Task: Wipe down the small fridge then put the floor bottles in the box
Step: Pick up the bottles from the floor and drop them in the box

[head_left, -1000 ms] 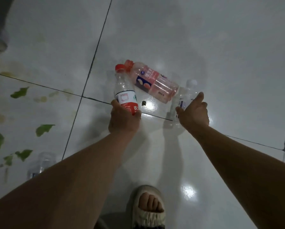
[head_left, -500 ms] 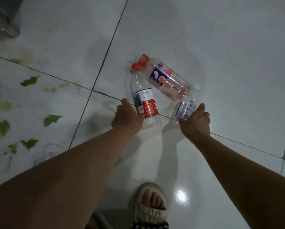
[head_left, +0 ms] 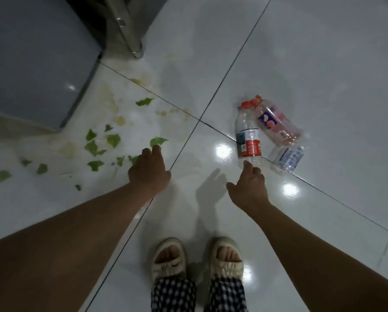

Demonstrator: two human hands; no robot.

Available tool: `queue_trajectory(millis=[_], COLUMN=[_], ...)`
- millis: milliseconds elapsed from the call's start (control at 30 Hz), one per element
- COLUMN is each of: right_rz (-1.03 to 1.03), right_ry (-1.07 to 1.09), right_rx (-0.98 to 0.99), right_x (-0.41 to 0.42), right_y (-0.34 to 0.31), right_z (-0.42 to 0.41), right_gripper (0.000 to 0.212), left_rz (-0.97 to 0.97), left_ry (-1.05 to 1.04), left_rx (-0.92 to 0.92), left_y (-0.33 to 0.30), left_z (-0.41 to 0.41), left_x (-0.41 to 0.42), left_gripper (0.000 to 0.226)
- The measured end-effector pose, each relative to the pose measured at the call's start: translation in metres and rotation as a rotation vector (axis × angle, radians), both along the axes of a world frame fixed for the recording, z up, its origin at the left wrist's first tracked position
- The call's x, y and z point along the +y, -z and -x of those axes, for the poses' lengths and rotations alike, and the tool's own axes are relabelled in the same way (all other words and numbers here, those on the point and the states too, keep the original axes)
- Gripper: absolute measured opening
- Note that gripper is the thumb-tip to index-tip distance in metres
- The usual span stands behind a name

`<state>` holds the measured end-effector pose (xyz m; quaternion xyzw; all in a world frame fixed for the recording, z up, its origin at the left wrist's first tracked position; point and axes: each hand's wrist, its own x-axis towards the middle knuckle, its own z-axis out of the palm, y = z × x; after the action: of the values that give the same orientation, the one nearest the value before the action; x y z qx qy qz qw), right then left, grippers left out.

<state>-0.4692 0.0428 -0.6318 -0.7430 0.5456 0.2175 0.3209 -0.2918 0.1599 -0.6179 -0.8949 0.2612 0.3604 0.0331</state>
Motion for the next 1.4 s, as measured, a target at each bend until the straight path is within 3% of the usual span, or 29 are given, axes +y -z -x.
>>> queue_trajectory(millis=[433, 900, 1100, 1267, 1400], right_rz=[-0.085, -0.052, -0.029, 0.0, 0.026], right_ry=[-0.479, -0.545, -0.52, -0.446, -0.333], right_rx=[0.083, 0.045, 0.064, 0.103, 0.127], right_x=[0.087, 0.086, 0.06, 0.028, -0.003], right_y=[0.07, 0.129, 0.093, 0.034, -0.016], right_z=[-0.021, -0.002, 0.012, 0.016, 0.022], right_gripper=[0.062, 0.062, 0.065, 0.07, 0.071], left_rz=[-0.175, -0.144, -0.153, -0.097, -0.078], left_ry=[-0.1, -0.189, -0.102, -0.087, -0.006], left_rx=[-0.005, -0.07, -0.034, 0.023, 0.058], left_y=[0.085, 0.169, 0.137, 0.072, 0.015], left_z=[0.014, 0.026, 0.043, 0.046, 0.045], left_x=[0.112, 0.11, 0.094, 0.059, 0.016], left_gripper=[0.063, 0.07, 0.077, 0.067, 0.071])
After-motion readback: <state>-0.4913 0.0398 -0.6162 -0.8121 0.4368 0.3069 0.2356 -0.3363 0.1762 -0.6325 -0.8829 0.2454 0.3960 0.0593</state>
